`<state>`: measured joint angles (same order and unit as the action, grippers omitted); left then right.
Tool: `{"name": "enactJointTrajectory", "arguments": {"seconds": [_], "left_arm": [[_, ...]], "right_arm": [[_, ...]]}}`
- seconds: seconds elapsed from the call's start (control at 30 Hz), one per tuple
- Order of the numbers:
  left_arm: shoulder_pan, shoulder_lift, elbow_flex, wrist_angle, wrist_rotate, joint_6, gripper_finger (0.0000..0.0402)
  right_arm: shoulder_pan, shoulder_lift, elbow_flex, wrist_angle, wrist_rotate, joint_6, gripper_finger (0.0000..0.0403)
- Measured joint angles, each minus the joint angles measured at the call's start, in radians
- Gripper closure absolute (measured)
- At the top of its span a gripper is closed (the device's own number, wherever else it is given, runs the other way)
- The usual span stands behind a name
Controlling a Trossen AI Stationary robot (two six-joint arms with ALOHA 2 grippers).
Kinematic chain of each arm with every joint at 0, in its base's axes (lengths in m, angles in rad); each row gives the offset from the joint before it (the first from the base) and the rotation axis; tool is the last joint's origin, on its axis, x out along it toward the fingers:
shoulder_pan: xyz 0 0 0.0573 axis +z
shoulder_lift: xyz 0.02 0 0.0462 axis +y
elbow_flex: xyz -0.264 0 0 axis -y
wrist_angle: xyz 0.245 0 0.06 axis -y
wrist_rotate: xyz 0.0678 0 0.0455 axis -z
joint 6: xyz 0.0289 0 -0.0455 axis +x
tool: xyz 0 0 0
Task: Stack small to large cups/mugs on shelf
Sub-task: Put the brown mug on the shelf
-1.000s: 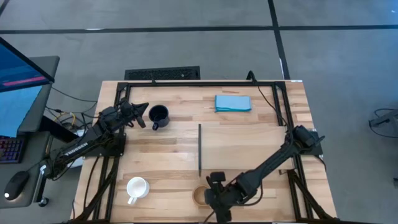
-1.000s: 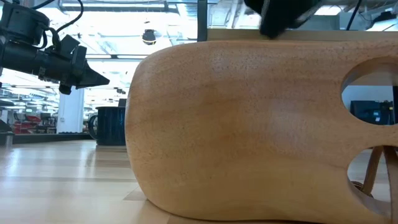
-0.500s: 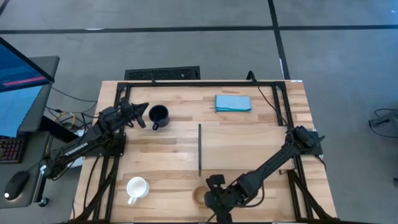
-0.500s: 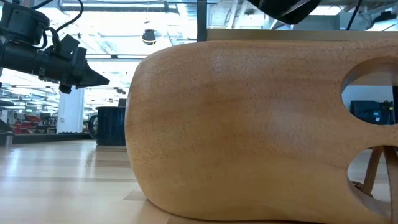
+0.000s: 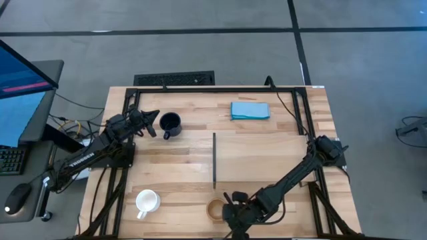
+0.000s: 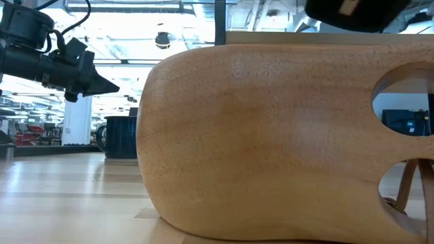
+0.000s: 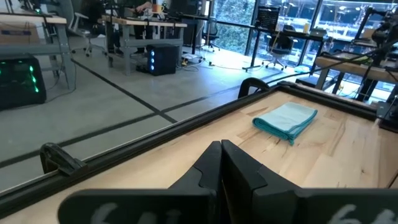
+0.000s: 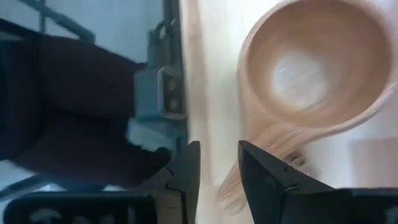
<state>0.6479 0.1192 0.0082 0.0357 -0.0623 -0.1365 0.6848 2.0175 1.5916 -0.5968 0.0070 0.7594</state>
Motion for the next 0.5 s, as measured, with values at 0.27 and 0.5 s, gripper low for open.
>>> {"name": "enactJointTrajectory", "arguments": {"seconds": [0.27, 0.5], "left_arm": [[0.0, 0.0, 0.0, 0.0, 0.0, -0.001, 0.0401], [0.0, 0.0, 0.0, 0.0, 0.0, -0.003, 0.0401]], "right_arm": [[0.002, 0.0, 0.0, 0.007, -0.032, 0.131, 0.0269], [0.009, -0.001, 0.0, 0.007, -0.033, 0.128, 0.0259]]}}
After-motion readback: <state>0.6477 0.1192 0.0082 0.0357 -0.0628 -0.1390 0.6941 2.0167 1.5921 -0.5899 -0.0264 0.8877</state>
